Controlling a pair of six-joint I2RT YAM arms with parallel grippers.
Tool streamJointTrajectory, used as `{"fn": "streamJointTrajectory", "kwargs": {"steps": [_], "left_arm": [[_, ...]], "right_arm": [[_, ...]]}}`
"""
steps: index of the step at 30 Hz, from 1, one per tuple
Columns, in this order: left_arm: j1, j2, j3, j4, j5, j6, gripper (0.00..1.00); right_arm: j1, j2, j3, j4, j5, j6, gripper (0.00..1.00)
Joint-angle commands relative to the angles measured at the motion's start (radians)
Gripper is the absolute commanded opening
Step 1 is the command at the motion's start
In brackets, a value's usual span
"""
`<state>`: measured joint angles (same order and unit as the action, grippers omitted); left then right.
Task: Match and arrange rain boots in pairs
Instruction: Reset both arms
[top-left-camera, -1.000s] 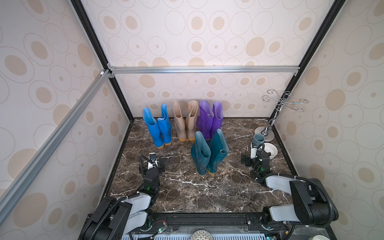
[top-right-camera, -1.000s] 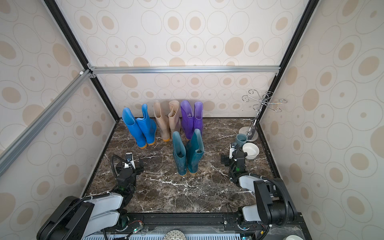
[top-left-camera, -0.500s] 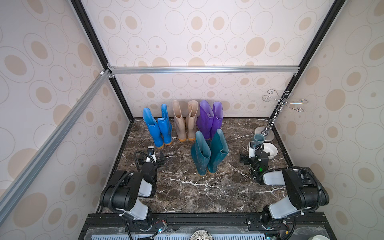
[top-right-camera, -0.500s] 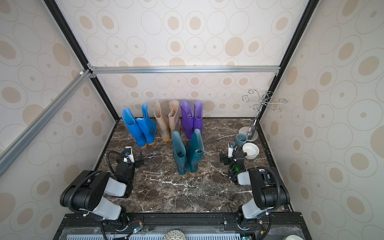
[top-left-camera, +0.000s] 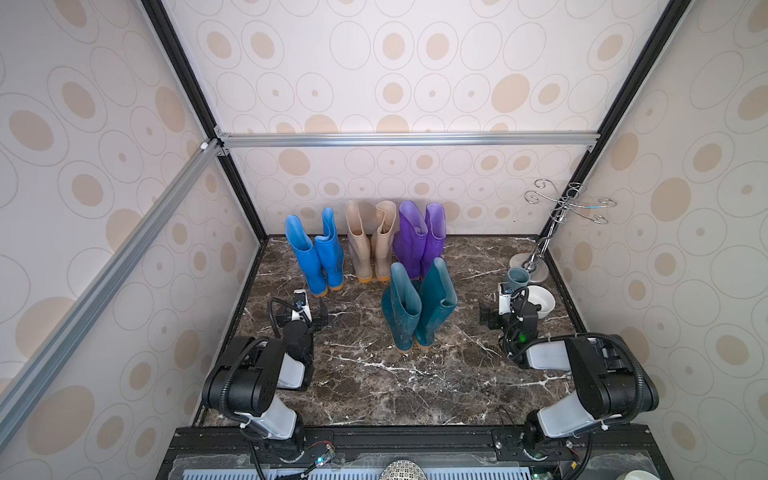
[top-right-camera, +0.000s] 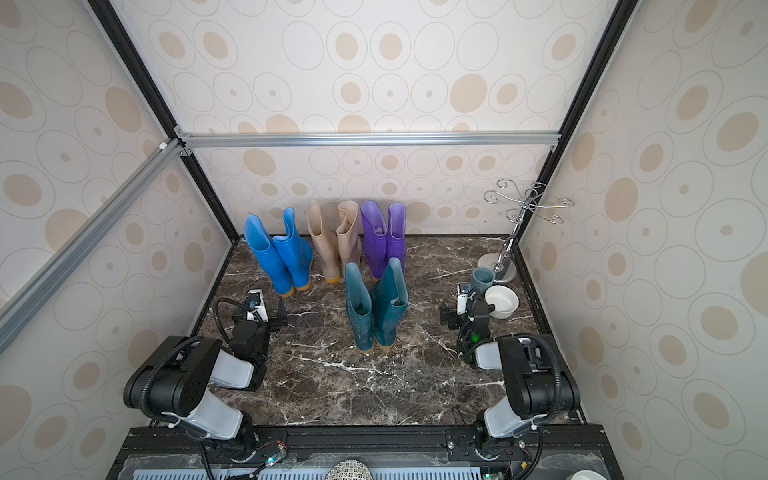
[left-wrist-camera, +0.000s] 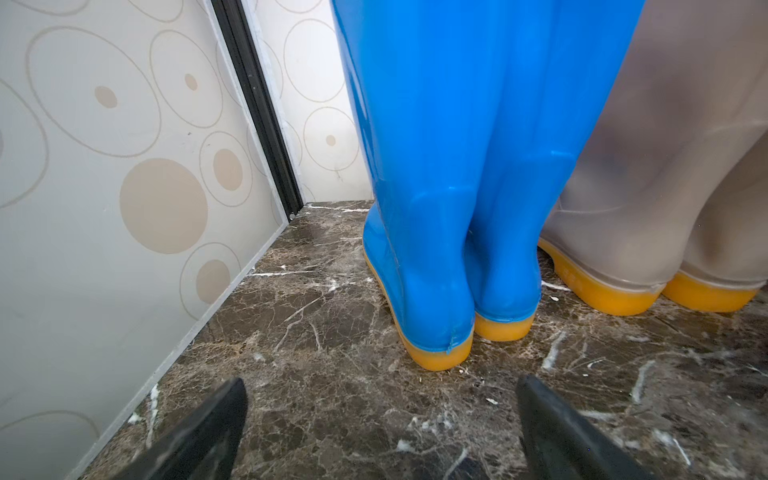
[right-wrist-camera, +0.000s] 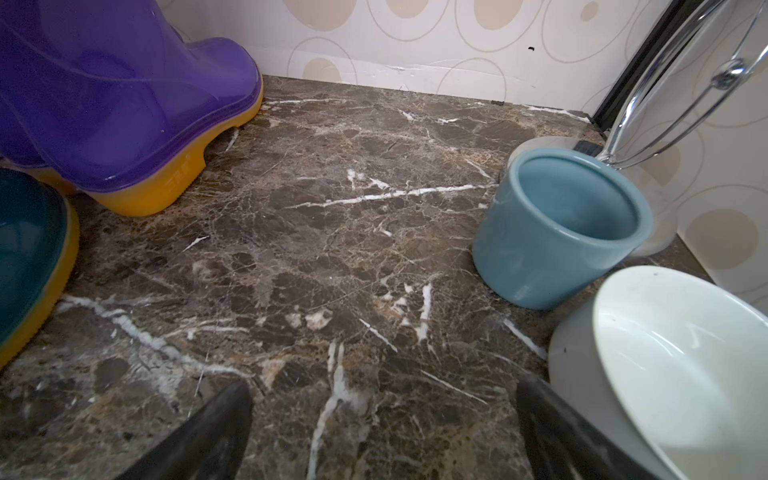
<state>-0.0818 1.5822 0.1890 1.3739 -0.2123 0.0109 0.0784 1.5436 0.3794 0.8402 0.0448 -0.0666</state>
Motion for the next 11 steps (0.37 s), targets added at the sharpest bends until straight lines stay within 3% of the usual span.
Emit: {"fn": "streamJointTrajectory", "kwargs": {"steps": [1,11], "left_arm": [[0.014,0.001,0.029,0.001,0.011,-0.014,1.0],[0.028,-0.004,0.028,0.0,0.053,-0.014,1.0]], "right_arm": [[-0.003,-0.004,0.024,-0.006,0.003,0.002,1.0],[-0.003,-0.01,0.019,-0.008,0.033,0.011,1.0]]}}
